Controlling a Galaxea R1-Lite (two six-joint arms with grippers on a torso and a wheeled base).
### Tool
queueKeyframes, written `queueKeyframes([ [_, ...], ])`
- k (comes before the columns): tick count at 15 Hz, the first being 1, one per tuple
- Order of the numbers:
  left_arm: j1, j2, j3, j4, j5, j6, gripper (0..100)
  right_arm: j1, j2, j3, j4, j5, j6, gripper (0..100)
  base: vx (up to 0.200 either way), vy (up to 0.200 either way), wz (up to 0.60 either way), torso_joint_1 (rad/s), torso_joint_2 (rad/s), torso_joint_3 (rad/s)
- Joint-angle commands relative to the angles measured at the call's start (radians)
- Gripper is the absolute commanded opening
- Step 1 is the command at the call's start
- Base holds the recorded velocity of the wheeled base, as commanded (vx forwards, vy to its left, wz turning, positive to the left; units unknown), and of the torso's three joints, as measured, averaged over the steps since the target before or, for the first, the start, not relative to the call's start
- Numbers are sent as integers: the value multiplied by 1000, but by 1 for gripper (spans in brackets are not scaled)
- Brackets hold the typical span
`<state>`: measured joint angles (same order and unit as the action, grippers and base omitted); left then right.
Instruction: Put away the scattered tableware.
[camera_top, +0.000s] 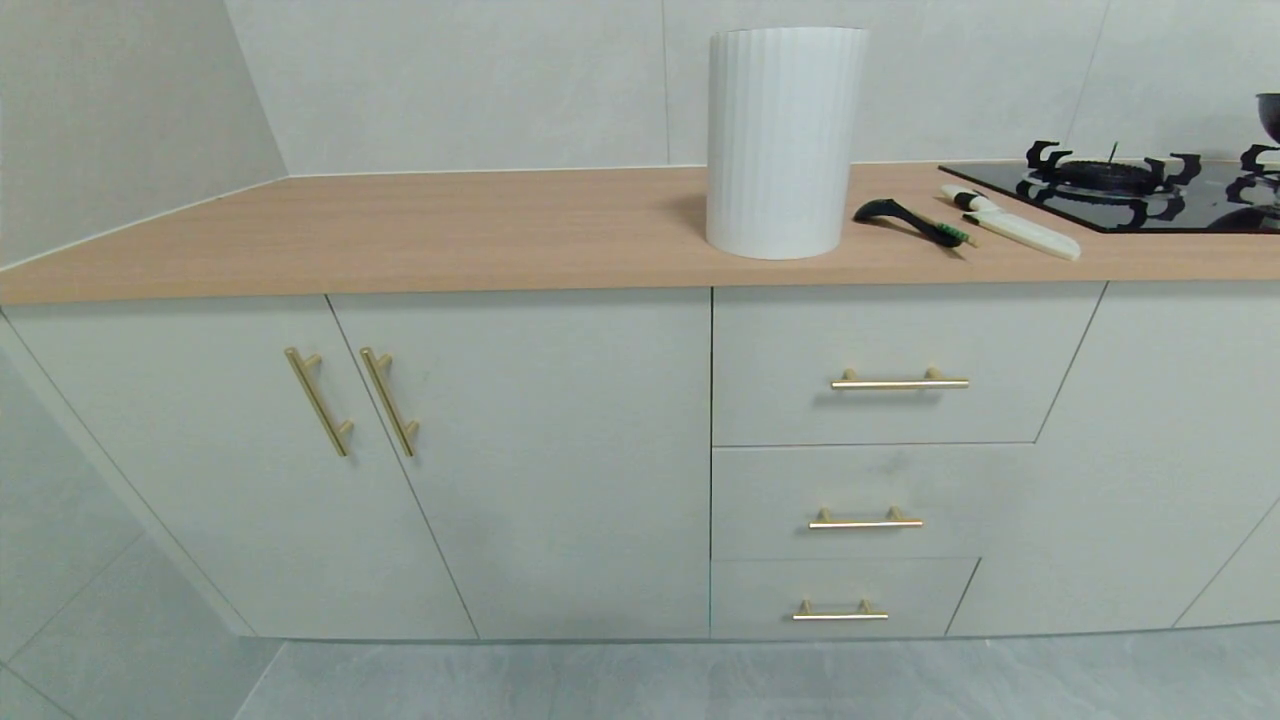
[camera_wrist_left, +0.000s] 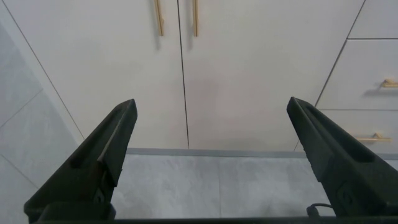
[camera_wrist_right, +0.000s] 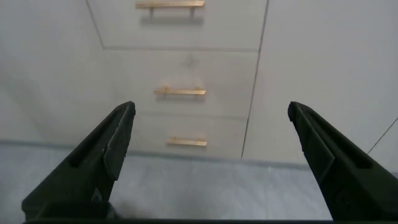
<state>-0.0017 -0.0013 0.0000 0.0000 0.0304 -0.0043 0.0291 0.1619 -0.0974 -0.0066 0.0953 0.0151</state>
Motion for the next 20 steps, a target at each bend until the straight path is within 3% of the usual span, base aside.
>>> queueKeyframes([
  [1,0,1,0,0,0,0,100,43,272,-70,-3,12,-1,100,0,0,0,0,0,0],
  [6,0,1,0,0,0,0,100,152,689,-232,-19,11,-4,100,0,0,0,0,0,0],
  [10,0,1,0,0,0,0,100,152,1117,-469,-173,3,-9,100,0,0,0,0,0,0],
  [14,0,1,0,0,0,0,100,178,1308,-693,-136,-2,-26,100,0,0,0,0,0,0],
  [20,0,1,0,0,0,0,100,202,1524,-800,-142,-6,-27,100,0,0,0,0,0,0],
])
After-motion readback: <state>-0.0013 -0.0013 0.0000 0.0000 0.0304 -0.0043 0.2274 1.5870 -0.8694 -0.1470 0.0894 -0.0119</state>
